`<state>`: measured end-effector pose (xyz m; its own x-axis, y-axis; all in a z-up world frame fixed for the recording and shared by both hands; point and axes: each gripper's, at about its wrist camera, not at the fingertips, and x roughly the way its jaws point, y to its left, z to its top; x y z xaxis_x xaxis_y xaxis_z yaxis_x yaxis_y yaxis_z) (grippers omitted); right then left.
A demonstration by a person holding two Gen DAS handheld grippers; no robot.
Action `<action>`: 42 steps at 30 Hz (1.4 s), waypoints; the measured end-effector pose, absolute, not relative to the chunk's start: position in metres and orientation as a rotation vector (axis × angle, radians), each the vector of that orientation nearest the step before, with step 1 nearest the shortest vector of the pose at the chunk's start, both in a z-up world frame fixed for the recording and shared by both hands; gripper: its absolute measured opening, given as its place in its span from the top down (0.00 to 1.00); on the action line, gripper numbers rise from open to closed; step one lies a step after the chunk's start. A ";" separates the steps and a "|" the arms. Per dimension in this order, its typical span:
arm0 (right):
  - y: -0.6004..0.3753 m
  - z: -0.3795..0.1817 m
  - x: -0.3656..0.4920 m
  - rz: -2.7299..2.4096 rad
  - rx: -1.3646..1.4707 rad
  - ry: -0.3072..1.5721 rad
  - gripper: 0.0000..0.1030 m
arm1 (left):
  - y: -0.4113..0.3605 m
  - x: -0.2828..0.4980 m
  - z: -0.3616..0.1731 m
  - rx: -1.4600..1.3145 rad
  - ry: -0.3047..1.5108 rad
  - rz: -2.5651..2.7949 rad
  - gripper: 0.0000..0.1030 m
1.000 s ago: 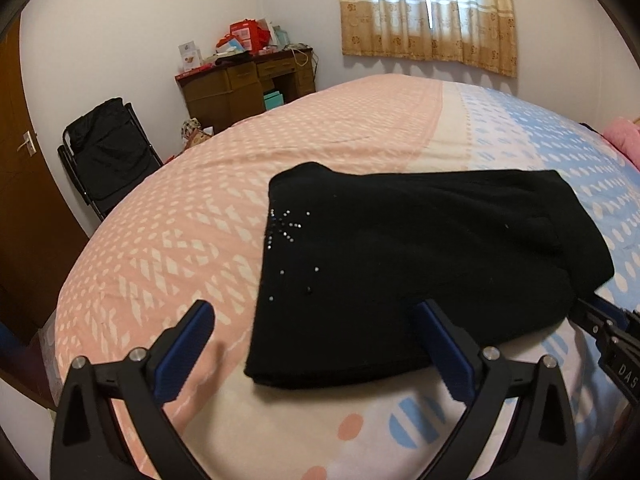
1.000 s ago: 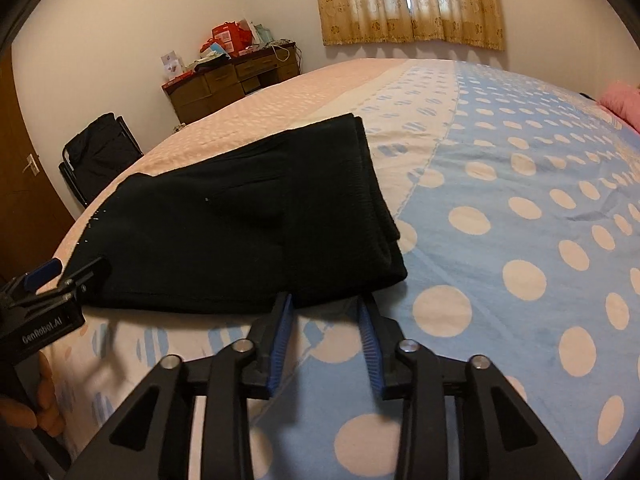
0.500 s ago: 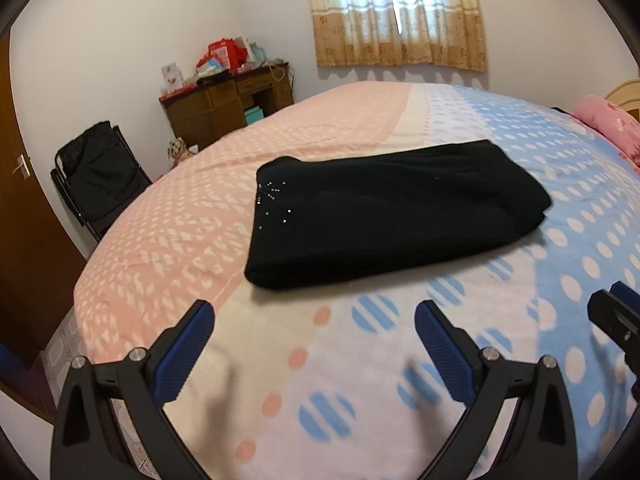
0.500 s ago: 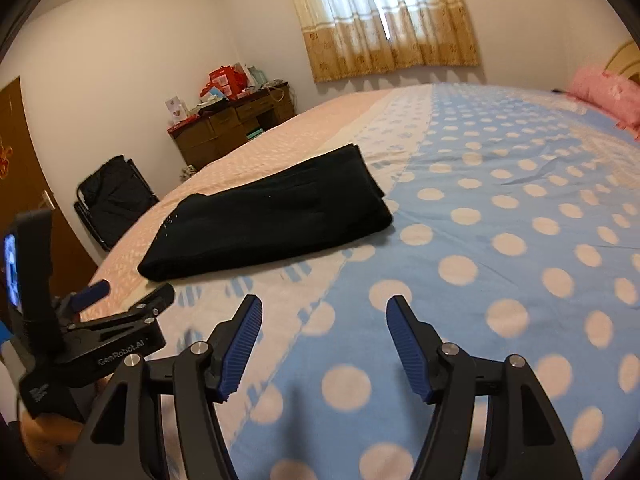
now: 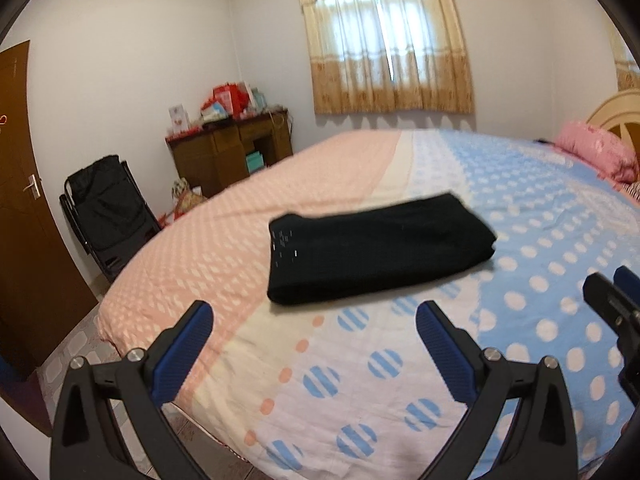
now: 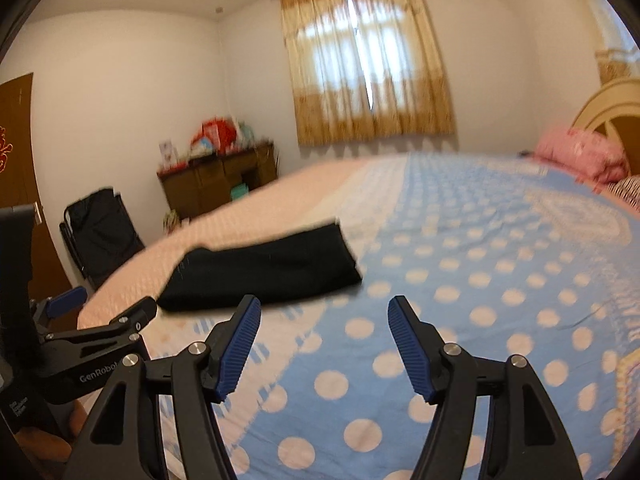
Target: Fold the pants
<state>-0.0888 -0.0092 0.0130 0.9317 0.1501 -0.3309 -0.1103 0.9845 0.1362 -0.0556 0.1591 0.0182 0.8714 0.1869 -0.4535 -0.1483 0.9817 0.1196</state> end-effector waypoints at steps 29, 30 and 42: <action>-0.008 0.035 -0.115 0.110 0.113 0.244 0.21 | 0.153 -0.078 0.034 0.064 0.419 0.184 0.00; -0.008 0.034 -0.115 0.109 0.115 0.246 0.21 | 0.153 -0.078 0.034 0.065 0.419 0.184 0.00; -0.011 0.032 -0.113 0.108 0.127 0.263 0.21 | 0.153 -0.078 0.034 0.065 0.421 0.184 0.00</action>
<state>-0.1135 -0.0113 0.0316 0.9599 0.1229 -0.2519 -0.0899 0.9863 0.1387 -0.0780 0.1533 0.0343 0.8965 0.1910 -0.3999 -0.1641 0.9813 0.1007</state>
